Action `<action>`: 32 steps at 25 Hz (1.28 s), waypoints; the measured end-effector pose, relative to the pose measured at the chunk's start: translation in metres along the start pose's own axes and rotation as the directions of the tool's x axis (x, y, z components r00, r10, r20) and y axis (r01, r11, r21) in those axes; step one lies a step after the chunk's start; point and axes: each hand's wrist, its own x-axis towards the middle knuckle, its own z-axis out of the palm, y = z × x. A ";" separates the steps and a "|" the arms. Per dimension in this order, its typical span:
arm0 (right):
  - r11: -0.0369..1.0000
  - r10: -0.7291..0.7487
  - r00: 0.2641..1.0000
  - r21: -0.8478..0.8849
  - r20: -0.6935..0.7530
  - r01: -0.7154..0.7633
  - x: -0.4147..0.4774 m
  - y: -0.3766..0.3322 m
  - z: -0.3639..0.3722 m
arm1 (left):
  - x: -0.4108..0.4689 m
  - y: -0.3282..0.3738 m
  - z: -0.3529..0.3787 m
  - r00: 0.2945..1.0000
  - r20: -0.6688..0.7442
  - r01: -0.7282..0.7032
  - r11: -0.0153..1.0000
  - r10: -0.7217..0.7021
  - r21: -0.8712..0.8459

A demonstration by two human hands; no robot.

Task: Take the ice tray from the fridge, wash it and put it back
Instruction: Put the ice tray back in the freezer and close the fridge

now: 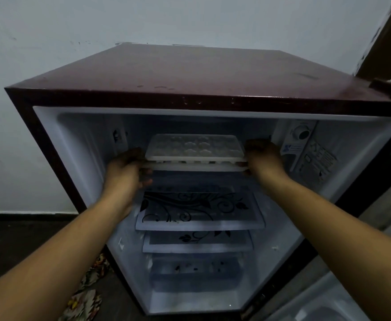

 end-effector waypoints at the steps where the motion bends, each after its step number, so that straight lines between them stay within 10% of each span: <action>1: 0.988 -0.091 0.995 -0.130 -0.043 0.084 -0.006 0.004 0.000 | -0.005 -0.008 -0.003 0.993 -0.006 -0.114 0.980 0.117 0.161; 5: 0.708 -0.581 0.812 -0.524 -0.053 0.472 -0.047 0.029 0.013 | -0.029 -0.040 -0.006 0.752 0.297 -0.590 0.400 0.589 0.702; 11: 0.430 -0.568 0.800 -0.761 0.190 0.486 -0.048 0.065 0.038 | -0.010 -0.062 0.002 0.723 0.526 -0.573 -0.038 0.448 0.819; 32: 0.481 -0.318 0.875 -0.733 0.366 0.482 -0.016 0.033 0.023 | 0.026 -0.028 0.001 0.718 0.644 -0.665 -0.013 0.266 0.747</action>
